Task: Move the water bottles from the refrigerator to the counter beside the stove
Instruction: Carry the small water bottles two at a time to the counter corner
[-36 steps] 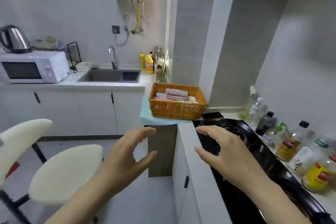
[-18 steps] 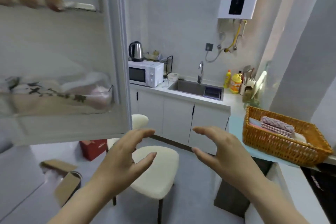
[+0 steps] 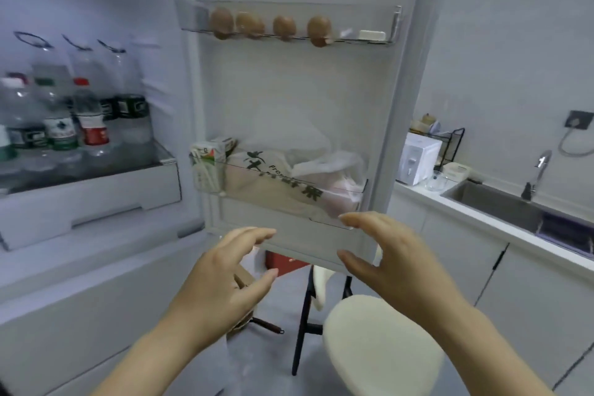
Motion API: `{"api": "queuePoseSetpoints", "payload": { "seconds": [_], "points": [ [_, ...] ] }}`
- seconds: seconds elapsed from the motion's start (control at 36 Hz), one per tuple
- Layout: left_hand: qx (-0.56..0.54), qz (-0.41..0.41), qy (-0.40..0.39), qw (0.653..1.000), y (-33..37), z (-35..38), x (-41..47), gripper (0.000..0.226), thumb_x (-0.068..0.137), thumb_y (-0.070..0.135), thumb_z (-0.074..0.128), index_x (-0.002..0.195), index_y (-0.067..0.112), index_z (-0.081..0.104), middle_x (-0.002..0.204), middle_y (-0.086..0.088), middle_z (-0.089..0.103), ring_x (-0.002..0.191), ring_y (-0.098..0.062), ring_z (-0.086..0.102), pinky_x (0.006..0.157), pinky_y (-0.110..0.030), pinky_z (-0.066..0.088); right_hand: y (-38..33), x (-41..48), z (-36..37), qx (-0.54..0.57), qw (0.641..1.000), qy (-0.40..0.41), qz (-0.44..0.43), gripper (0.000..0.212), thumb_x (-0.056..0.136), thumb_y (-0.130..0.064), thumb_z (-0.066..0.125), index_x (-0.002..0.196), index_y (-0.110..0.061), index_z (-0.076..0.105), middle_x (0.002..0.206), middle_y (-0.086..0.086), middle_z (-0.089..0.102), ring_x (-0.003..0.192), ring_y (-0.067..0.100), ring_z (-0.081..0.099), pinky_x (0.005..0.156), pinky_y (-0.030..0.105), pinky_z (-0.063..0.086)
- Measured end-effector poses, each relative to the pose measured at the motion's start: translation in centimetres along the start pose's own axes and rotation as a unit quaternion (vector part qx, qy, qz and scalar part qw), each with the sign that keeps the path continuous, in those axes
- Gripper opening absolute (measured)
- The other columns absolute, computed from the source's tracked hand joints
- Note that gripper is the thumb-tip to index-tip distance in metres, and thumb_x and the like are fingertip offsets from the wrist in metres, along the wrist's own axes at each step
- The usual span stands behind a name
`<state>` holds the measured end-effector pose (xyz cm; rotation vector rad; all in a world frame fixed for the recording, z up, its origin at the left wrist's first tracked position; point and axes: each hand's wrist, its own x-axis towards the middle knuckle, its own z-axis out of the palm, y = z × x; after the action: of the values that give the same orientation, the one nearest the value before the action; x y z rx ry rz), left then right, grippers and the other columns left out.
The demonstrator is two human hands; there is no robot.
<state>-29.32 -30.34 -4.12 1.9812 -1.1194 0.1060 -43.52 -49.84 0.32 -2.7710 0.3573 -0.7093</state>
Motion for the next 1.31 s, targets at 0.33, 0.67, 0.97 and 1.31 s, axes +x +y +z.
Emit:
{"api": "queuePoseSetpoints", "payload": {
  "seconds": [0.33, 0.67, 0.97, 1.31],
  "points": [
    [0.088, -0.095, 0.134, 0.982, -3.7, -5.5, 1.2, 0.046, 0.082, 0.029, 0.070, 0.112, 0.053, 0.045, 0.120, 0.034, 0.047, 0.113, 0.017, 0.043, 0.091, 0.002, 0.030, -3.3, 11.3, 5.4, 0.059, 0.986, -0.044, -0.150, 0.046, 0.087, -0.038, 0.063, 0.130, -0.028, 0.053, 0.125, -0.020, 0.056, 0.116, -0.002, 0.045, 0.086, -0.008, 0.023],
    [0.122, -0.202, 0.223, 0.946, -7.9, -8.6, 0.2, 0.042, 0.082, 0.032, 0.069, 0.113, 0.053, 0.048, 0.118, 0.039, 0.045, 0.113, 0.017, 0.043, 0.091, -0.002, 0.032, -8.2, 18.8, 11.6, 0.153, 0.951, -0.088, -0.254, 0.047, 0.087, -0.036, 0.065, 0.132, -0.029, 0.053, 0.127, -0.020, 0.056, 0.119, -0.004, 0.046, 0.094, 0.002, 0.029],
    [0.134, -0.222, 0.261, 0.930, -13.6, -14.2, 0.7, 0.043, 0.082, 0.031, 0.069, 0.112, 0.054, 0.048, 0.118, 0.042, 0.043, 0.112, 0.018, 0.043, 0.090, -0.004, 0.034, -14.8, 24.4, 16.8, 0.184, 0.936, -0.092, -0.287, 0.047, 0.088, -0.037, 0.064, 0.133, -0.029, 0.051, 0.125, -0.022, 0.053, 0.118, -0.005, 0.045, 0.090, -0.004, 0.024],
    [0.143, -0.209, 0.251, 0.934, -22.4, -23.4, 2.6, 0.045, 0.083, 0.033, 0.067, 0.120, 0.050, 0.047, 0.119, 0.042, 0.042, 0.114, 0.021, 0.038, 0.092, 0.000, 0.029, -24.0, 30.9, 22.4, 0.178, 0.941, -0.070, -0.280, 0.047, 0.088, -0.036, 0.063, 0.133, -0.028, 0.052, 0.126, -0.021, 0.053, 0.119, -0.004, 0.043, 0.089, -0.008, 0.020]
  ]
}}
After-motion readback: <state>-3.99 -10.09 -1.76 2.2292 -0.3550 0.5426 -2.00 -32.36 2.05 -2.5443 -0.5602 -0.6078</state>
